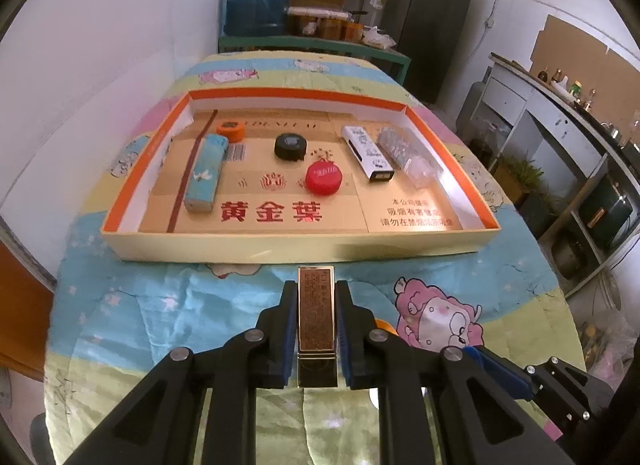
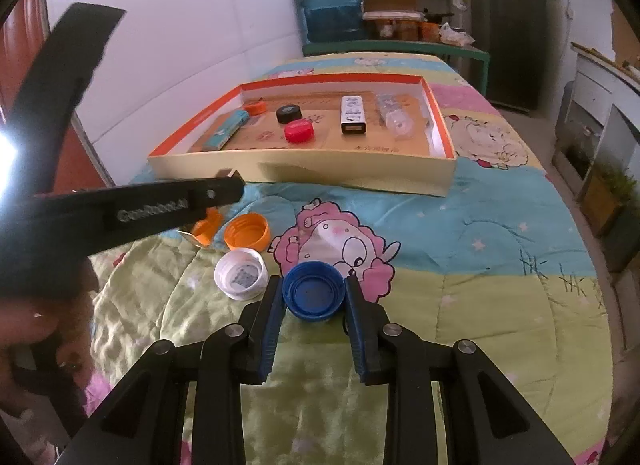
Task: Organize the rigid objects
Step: 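Grasp the gold rectangular box with the left gripper, then carry the gold box with left tool while right tool carries the blue cap to the tray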
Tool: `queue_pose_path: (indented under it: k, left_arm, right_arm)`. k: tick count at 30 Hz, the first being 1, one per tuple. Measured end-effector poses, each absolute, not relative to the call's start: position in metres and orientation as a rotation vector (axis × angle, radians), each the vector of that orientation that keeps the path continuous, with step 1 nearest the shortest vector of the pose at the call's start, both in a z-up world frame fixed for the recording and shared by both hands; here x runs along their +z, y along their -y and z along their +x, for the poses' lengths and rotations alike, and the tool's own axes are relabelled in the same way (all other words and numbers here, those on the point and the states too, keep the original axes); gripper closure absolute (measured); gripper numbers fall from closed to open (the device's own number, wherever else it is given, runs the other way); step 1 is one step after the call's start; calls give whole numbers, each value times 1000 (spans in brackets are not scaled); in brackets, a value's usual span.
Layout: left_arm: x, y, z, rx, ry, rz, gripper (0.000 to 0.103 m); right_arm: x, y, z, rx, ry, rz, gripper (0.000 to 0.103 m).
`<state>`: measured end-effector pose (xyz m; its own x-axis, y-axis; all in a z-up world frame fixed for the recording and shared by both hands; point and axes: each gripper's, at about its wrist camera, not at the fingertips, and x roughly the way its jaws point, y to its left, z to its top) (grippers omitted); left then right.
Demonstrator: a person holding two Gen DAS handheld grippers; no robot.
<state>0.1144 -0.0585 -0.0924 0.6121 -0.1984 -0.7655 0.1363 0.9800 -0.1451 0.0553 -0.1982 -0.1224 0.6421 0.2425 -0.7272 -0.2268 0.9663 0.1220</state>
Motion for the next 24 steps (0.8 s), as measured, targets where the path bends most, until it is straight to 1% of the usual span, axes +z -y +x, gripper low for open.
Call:
queue_pose_path:
  k: [8, 24]
  left_arm:
    - [-76, 45, 109, -198, -847, -91, 85]
    - [-51, 23, 104, -213, -790, -110, 85]
  right_arm:
    - [-117, 197, 54, 235, -821, 7, 73]
    - [-85, 192, 67, 196, -755, -43, 73]
